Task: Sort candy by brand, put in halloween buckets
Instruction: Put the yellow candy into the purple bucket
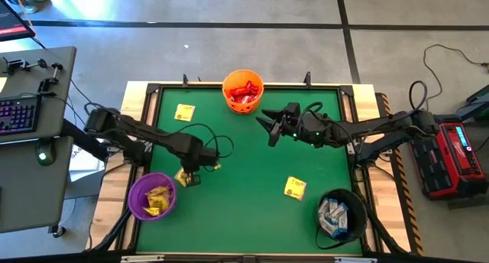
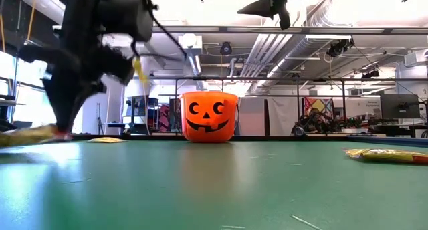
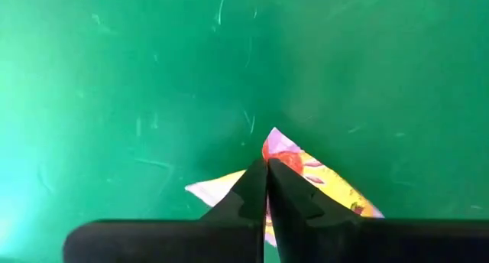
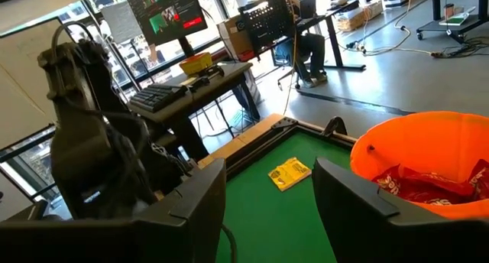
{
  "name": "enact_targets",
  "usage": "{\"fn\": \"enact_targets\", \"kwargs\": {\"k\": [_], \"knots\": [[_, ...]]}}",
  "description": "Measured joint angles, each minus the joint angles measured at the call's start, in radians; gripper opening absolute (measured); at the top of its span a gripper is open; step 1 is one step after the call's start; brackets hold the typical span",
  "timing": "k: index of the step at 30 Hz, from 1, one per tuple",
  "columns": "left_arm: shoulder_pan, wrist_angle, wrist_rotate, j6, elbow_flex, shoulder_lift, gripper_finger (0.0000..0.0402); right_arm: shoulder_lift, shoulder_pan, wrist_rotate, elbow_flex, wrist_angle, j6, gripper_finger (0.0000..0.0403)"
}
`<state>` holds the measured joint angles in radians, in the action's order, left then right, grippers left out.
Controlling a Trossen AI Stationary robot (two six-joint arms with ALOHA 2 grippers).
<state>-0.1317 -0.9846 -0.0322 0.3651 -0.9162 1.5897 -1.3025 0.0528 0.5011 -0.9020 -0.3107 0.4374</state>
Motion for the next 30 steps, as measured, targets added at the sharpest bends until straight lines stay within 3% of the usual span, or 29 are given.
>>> {"fn": "enact_targets", "kwargs": {"k": [9, 18, 24, 30], "knots": [[-0.001, -0.088, -0.021, -0.024, -0.098, -0.222, 0.0000, 0.000, 0.000, 0.000, 0.000, 0.000, 0.000, 0.0184], [-0.078, -0.267, -0.114, -0.039, -0.320, -0.397, 0.0000, 0.000, 0.000, 0.001, 0.000, 0.000, 0.003, 0.0184], [-0.185, -0.455, -0.129, 0.102, -0.462, -0.418, 0.0000, 0.000, -0.004, 0.002, 0.000, 0.000, 0.000, 0.0184], [-0.358, -0.557, -0.145, 0.329, -0.419, -0.445, 0.0000, 0.000, -0.005, -0.005, 0.000, 0.000, 0.000, 0.0184]]}}
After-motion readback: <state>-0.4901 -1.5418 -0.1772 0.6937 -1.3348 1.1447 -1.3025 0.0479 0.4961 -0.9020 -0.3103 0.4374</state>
